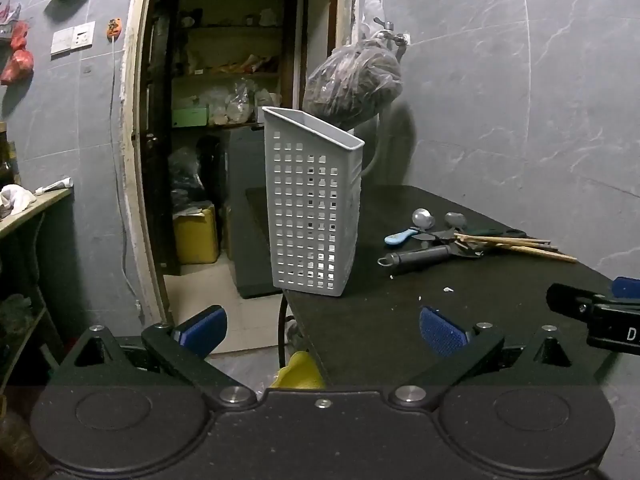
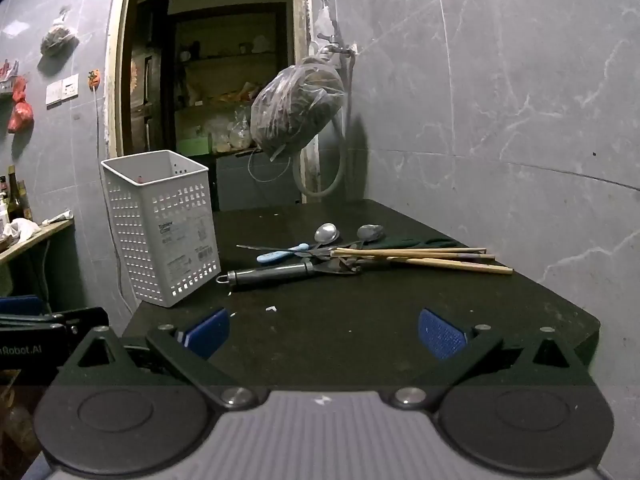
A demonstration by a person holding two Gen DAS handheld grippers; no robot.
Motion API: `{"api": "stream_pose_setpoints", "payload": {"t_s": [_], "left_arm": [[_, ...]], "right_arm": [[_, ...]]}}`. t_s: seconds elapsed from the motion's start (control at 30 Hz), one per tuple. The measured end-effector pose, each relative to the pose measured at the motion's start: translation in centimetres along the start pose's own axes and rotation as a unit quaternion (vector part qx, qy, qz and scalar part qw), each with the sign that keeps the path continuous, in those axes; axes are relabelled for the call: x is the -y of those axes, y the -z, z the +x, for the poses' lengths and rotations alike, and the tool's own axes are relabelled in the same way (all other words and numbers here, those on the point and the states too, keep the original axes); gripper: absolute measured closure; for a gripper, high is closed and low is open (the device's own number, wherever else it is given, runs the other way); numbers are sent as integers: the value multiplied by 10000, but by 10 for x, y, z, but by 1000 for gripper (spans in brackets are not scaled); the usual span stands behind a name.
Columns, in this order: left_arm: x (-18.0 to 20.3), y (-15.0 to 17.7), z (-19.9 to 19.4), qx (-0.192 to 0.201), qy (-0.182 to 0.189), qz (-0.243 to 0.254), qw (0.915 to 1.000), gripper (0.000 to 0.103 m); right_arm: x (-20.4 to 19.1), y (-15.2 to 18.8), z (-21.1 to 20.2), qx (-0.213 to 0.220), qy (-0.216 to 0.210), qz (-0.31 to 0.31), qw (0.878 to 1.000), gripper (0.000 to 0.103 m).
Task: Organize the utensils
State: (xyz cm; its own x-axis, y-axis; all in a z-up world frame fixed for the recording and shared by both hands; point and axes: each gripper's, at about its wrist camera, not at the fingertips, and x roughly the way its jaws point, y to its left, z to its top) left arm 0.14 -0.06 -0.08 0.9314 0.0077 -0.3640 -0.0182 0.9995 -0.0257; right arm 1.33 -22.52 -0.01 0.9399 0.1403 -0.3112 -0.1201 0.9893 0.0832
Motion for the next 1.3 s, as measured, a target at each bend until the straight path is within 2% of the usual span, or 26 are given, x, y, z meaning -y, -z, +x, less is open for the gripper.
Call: {"api": "stream_pose_setpoints", "payload": {"t_s": [1.3], "left_arm": [[1,2,3,-28,-21,26,10000,1]], "right_arm": [[-2,0,0,-40,22,-73,10000,0]]}}
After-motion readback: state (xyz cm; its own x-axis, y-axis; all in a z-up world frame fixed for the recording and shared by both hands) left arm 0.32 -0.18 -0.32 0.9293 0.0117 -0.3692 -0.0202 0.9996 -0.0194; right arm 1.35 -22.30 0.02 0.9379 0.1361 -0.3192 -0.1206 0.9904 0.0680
